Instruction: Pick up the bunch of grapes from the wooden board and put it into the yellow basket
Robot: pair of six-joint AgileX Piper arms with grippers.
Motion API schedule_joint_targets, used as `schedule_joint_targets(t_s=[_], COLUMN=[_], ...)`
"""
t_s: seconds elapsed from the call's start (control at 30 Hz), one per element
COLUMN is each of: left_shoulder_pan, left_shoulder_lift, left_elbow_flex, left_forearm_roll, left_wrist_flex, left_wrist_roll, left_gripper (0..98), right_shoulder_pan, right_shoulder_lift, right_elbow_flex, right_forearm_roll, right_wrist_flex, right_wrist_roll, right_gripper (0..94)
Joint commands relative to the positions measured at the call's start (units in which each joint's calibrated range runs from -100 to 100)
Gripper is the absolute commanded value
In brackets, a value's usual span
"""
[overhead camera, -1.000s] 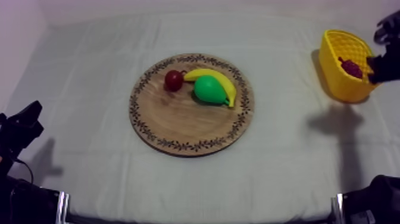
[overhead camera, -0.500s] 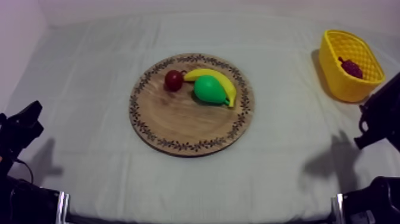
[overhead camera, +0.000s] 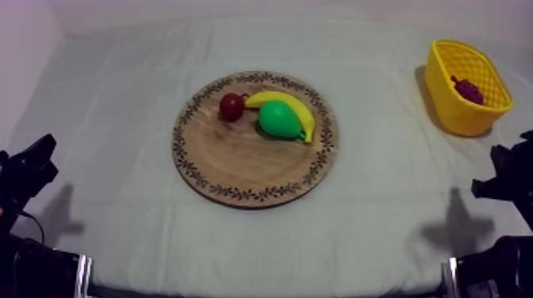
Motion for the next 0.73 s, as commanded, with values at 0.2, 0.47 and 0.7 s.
schedule_joint_targets(t_s=[0.2,0.47,0.7], left_shoulder_pan=[0.0,0.0,0.0], left_shoulder_lift=[0.0,0.0,0.0], left_elbow_flex=[0.0,0.0,0.0], left_forearm_roll=[-0.04,-0.04,-0.04], left_wrist_flex=[0.0,0.0,0.0], left_wrist_roll=[0.0,0.0,0.0], left_gripper=[0.1,0.1,0.1], right_shoulder_pan=[-1.5,-2.7,-2.7], right_shoulder_lift=[-2.0,-2.1,-2.1], right_elbow_flex=[0.0,0.0,0.0], right_forearm_roll=[2.2,2.3,2.4], right_wrist_flex=[1.3,1.4,1.4], right_wrist_roll=[0.6,4.8,4.3], right_gripper=[0.7,0.6,0.6])
